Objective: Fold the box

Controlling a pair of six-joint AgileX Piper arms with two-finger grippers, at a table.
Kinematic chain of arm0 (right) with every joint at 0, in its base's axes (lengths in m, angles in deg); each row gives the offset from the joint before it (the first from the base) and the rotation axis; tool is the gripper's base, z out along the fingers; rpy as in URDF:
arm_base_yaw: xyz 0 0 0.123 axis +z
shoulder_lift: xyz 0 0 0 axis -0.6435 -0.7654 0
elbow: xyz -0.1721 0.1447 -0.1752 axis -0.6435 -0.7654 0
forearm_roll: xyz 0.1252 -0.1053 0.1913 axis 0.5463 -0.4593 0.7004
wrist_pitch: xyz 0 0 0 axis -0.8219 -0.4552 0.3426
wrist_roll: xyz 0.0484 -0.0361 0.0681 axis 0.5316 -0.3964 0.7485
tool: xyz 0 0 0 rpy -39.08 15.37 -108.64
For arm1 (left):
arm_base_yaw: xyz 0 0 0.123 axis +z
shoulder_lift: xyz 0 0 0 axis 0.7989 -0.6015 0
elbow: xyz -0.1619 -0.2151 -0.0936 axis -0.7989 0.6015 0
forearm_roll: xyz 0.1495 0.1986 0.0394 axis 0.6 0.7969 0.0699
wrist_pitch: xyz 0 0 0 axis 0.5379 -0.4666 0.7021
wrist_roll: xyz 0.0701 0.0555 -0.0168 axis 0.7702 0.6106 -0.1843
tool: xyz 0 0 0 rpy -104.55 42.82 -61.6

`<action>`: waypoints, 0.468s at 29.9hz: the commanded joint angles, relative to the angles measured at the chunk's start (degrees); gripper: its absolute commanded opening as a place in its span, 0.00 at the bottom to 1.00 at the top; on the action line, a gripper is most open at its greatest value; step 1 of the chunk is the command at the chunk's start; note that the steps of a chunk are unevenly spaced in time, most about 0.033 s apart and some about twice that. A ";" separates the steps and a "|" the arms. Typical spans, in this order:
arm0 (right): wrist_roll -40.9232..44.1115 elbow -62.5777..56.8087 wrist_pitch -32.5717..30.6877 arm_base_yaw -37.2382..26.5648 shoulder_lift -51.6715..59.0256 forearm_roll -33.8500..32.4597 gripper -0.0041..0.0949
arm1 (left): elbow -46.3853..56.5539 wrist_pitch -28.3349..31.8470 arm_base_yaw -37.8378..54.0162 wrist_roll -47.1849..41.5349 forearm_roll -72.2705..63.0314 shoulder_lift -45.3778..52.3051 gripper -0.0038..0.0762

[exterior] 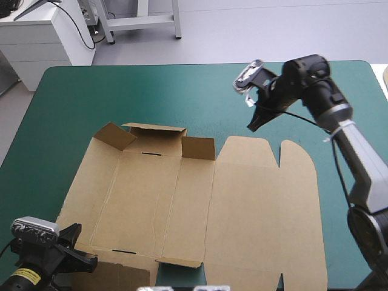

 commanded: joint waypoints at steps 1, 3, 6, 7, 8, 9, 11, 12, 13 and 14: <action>2.78 -1.41 -0.74 -5.04 8.26 2.91 0.03 | -1.38 3.83 -0.21 -0.69 -0.78 -0.60 0.04; 3.88 -5.21 -0.62 -7.70 12.42 3.04 0.03 | -1.38 3.89 -0.21 -0.69 -0.78 -0.60 0.04; 5.42 -12.57 0.75 -11.02 19.13 3.04 0.03 | -1.38 4.04 -0.21 -0.69 -0.78 -0.60 0.04; 6.60 -15.41 1.59 -11.83 21.51 3.04 0.03 | -1.38 4.04 -0.21 -0.69 -0.78 -0.70 0.04; 8.18 -17.86 2.54 -12.63 23.44 3.74 0.03 | -1.38 4.04 -0.21 -0.69 -0.78 -0.70 0.04; 9.10 -21.13 3.87 -13.73 25.99 4.80 0.03 | -1.38 4.13 -0.21 -0.69 -0.78 -0.83 0.04; 10.66 -27.55 6.82 -15.85 30.81 7.07 0.03 | -1.38 4.13 -0.21 -0.80 -0.78 -1.73 0.04; 11.58 -31.86 9.05 -17.20 34.06 8.18 0.03 | -1.38 4.13 -0.21 -0.94 -0.78 -2.33 0.04; 12.08 -34.63 10.33 -17.99 36.18 8.81 0.03 | -1.38 4.26 -0.21 -0.94 -0.78 -3.27 0.04; 12.70 -37.76 11.39 -18.82 38.66 9.02 0.03 | -1.38 4.42 -0.21 -0.94 -0.78 -4.04 0.04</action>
